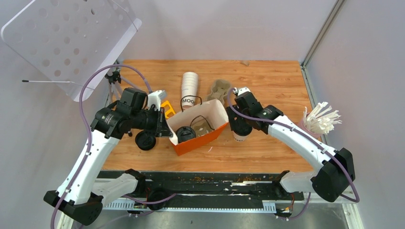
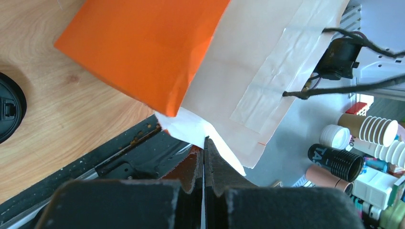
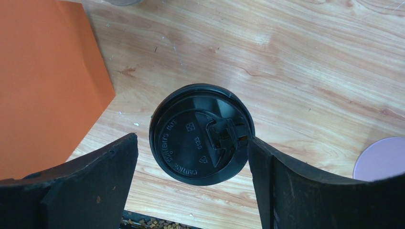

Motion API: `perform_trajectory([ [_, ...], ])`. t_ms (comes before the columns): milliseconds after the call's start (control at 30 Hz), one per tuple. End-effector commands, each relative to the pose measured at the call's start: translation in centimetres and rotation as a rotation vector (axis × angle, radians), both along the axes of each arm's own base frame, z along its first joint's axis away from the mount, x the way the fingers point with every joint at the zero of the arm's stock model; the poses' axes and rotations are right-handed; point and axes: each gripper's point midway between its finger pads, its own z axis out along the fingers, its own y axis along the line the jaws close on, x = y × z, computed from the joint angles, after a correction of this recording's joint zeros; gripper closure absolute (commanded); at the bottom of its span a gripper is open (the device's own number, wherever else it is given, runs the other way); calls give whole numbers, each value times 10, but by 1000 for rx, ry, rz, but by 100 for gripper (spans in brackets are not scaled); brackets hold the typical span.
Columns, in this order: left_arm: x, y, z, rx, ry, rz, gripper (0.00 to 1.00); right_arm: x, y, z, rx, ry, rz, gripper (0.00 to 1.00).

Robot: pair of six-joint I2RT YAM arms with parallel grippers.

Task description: Pack the takeout coffee

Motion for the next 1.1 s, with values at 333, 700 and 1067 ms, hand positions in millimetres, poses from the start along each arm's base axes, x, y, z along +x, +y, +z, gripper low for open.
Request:
perform_trajectory([
  [333, 1, 0, 5, -11, -71, -37, 100, 7, 1, 0, 5, 35, 16, 17],
  [700, 0, 1, 8, -8, -81, -35, 100, 11, 1, 8, -10, 29, 21, 15],
  [1067, -3, 2, 8, -12, -79, -39, 100, 6, -8, -5, -25, 70, 17, 15],
])
